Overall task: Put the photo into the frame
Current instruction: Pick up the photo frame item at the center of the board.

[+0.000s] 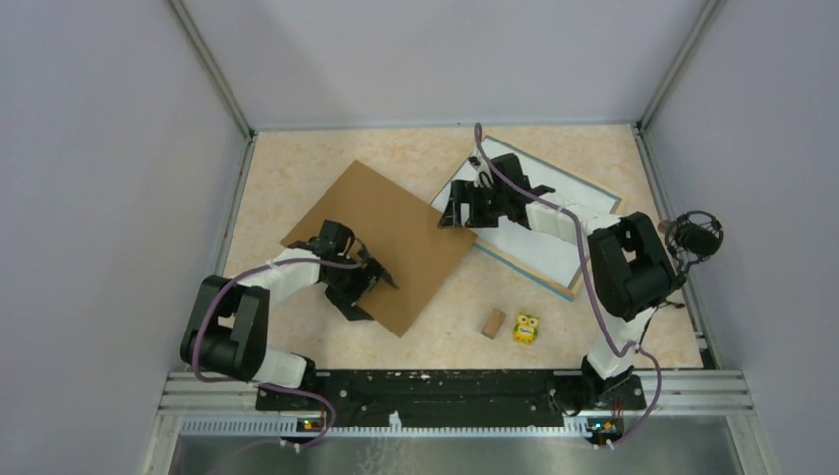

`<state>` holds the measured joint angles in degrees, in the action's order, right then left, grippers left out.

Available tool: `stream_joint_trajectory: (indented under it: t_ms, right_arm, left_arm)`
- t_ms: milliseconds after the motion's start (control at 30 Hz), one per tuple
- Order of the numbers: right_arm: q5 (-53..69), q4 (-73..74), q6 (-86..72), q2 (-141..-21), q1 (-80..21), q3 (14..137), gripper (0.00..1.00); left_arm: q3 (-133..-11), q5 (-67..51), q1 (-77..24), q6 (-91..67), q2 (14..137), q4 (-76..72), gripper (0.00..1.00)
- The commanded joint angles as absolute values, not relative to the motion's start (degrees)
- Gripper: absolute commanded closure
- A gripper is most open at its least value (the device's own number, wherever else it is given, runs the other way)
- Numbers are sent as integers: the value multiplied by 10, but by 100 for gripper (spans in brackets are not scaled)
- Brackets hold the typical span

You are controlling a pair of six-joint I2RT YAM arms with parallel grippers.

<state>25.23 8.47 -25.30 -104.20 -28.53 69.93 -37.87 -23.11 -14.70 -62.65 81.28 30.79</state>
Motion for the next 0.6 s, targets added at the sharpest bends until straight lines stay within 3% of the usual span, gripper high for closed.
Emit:
stream_joint_trajectory:
  t_ms: [0, 567]
  right_arm:
    - [325, 116, -243, -1012, -270, 691, 14]
    - [359, 271, -46, -1093, -180, 783, 1]
  left_arm:
    - [-419, -216, -193, -663, 861, 145, 2]
    - [-421, -180, -216, -671, 955, 155, 2]
